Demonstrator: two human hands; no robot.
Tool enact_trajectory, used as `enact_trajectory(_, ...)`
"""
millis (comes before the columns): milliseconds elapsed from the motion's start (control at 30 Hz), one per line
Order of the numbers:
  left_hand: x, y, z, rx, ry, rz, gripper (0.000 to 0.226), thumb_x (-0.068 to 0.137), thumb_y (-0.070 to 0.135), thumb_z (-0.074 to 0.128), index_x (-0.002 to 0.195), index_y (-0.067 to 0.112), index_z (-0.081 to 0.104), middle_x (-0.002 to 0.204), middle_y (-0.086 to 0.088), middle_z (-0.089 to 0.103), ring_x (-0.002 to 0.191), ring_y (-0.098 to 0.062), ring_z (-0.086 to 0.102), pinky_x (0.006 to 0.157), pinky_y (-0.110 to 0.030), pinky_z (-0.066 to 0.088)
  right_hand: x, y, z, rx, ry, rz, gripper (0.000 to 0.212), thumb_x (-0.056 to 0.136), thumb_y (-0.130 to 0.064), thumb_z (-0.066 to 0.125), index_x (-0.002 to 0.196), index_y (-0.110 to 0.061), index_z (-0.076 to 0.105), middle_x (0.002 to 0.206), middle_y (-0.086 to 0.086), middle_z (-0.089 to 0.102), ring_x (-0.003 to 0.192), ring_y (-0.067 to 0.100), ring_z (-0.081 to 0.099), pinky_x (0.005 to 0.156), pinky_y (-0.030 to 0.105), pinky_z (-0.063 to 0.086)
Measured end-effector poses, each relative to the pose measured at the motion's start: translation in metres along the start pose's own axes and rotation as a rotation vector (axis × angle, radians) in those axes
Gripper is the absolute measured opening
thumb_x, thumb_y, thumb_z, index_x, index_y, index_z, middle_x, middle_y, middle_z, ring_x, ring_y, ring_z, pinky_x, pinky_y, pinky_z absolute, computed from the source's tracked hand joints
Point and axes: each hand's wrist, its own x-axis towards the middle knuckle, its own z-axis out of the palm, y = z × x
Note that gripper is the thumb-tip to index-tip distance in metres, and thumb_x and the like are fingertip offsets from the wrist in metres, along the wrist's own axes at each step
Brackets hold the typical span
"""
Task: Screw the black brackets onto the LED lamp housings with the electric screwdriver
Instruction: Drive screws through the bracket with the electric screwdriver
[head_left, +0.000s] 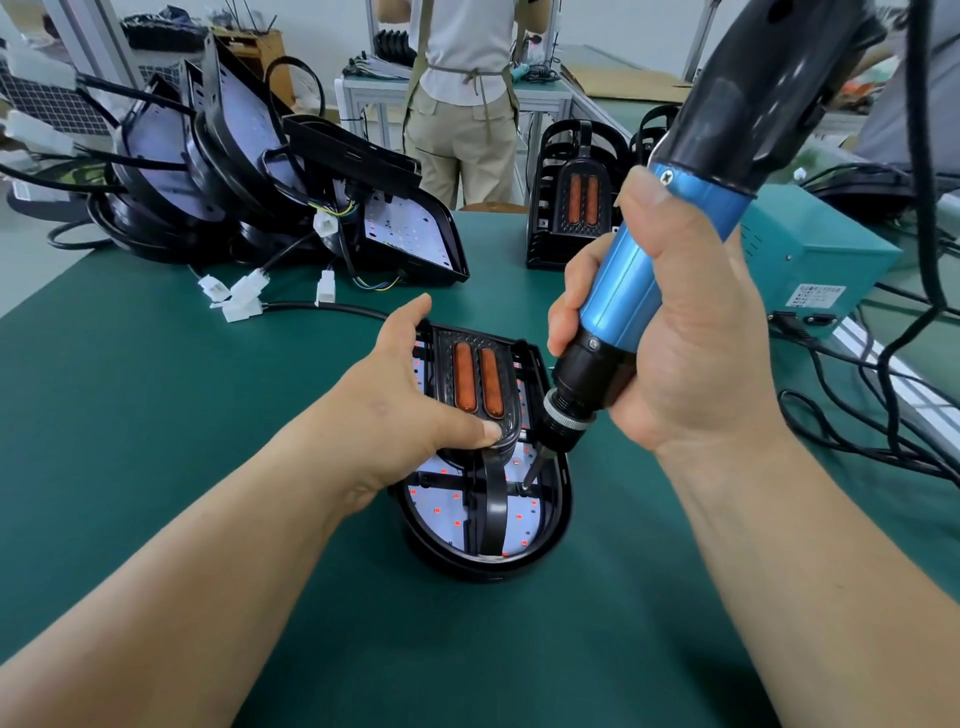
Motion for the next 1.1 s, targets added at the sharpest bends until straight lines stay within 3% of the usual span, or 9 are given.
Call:
enact_trajectory(267, 0.000, 0.001, -0.001, 0.004, -0.006, -0.004, 0.128, 0.043, 0.030, 0.085, 0.148, 0.053, 0.017, 0.113, 0.004, 0.070, 0.104, -0.019, 0.067, 0.105, -0.041, 0.047, 0.001, 0.001, -0.002, 0.040, -0.028, 0.001, 0.018, 0.076, -0.041, 0.068, 0.081, -0.028, 0.056, 0.055, 0.006, 0.052, 0.042, 0.025, 0.050, 0.048, 0.030, 0.043)
enact_trajectory(367, 0.000, -0.001, -0.002, 0.002, -0.016, 0.011, 0.124, 0.045, 0.029, 0.085, 0.147, 0.055, 0.018, 0.104, 0.007, 0.074, 0.096, -0.015, 0.070, 0.102, -0.039, 0.049, 0.007, -0.003, -0.012, 0.113, 0.007, 0.016, 0.032, 0.072, -0.042, 0.069, 0.087, -0.020, 0.050, 0.056, 0.007, 0.052, 0.042, 0.024, 0.050, 0.048, 0.029, 0.044)
enact_trajectory(500, -0.003, 0.000, -0.005, 0.029, -0.041, -0.002, 0.126, 0.044, 0.034, 0.086, 0.146, 0.059, 0.016, 0.114, 0.005, 0.071, 0.103, -0.017, 0.069, 0.106, -0.042, 0.046, 0.023, -0.016, -0.044, 0.309, 0.254, 0.027, 0.038, 0.078, -0.040, 0.070, 0.093, -0.015, 0.046, 0.062, 0.004, 0.051, 0.047, 0.018, 0.049, 0.050, 0.024, 0.045)
enact_trajectory(633, -0.007, 0.011, -0.014, 0.321, -0.030, 0.008, 0.134, 0.042, 0.069, 0.084, 0.150, 0.054, 0.007, 0.147, 0.002, 0.041, 0.124, -0.012, 0.045, 0.107, -0.029, 0.032, 0.037, -0.018, -0.082, 0.442, 0.582, 0.078, 0.028, 0.091, -0.041, 0.064, 0.085, -0.019, 0.047, 0.063, 0.000, 0.046, 0.050, 0.013, 0.046, 0.051, 0.020, 0.044)
enact_trajectory(700, -0.005, 0.020, -0.019, 0.508, 0.091, 0.098, 0.113, 0.055, 0.071, 0.075, 0.151, 0.048, 0.021, 0.152, -0.002, 0.029, 0.133, -0.015, 0.035, 0.103, -0.025, 0.027, 0.042, -0.014, -0.095, 0.475, 0.693, 0.120, 0.029, 0.090, -0.039, 0.066, 0.085, -0.018, 0.046, 0.061, 0.000, 0.046, 0.047, 0.012, 0.046, 0.051, 0.019, 0.045)
enact_trajectory(767, 0.004, 0.032, -0.016, 0.623, 0.207, 0.275, 0.069, 0.069, 0.056, 0.073, 0.134, 0.044, 0.051, 0.137, 0.002, 0.042, 0.128, -0.020, 0.044, 0.102, -0.024, 0.031, 0.046, -0.008, -0.106, 0.518, 0.764, 0.156, 0.031, 0.087, -0.037, 0.070, 0.087, -0.016, 0.046, 0.061, 0.001, 0.046, 0.044, 0.012, 0.047, 0.049, 0.020, 0.046)
enact_trajectory(867, 0.023, 0.058, 0.004, 0.742, 0.097, 0.378, 0.008, 0.084, 0.039, 0.070, 0.086, 0.039, 0.062, 0.077, 0.016, 0.063, 0.079, -0.010, 0.067, 0.086, -0.029, 0.051, 0.048, 0.001, -0.115, 0.534, 0.784, 0.209, 0.033, 0.084, -0.037, 0.073, 0.089, -0.016, 0.048, 0.060, 0.001, 0.047, 0.044, 0.012, 0.048, 0.048, 0.022, 0.047)
enact_trajectory(900, 0.030, 0.065, 0.015, 0.809, 0.024, 0.369, 0.007, 0.087, 0.036, 0.068, 0.082, 0.034, 0.063, 0.070, 0.015, 0.066, 0.074, -0.010, 0.068, 0.082, -0.030, 0.053, 0.048, 0.004, -0.117, 0.525, 0.789, 0.222, 0.033, 0.084, -0.037, 0.074, 0.088, -0.016, 0.049, 0.059, 0.001, 0.048, 0.043, 0.013, 0.048, 0.048, 0.022, 0.047)
enact_trajectory(1100, 0.072, 0.074, 0.074, 1.116, -0.143, 0.364, 0.012, 0.092, 0.023, 0.062, 0.096, 0.029, 0.072, 0.106, 0.005, 0.070, 0.103, -0.022, 0.063, 0.091, -0.038, 0.053, 0.049, 0.011, -0.129, 0.471, 0.787, 0.258, 0.032, 0.085, -0.039, 0.072, 0.089, -0.017, 0.049, 0.052, 0.000, 0.047, 0.041, 0.014, 0.047, 0.049, 0.022, 0.047)
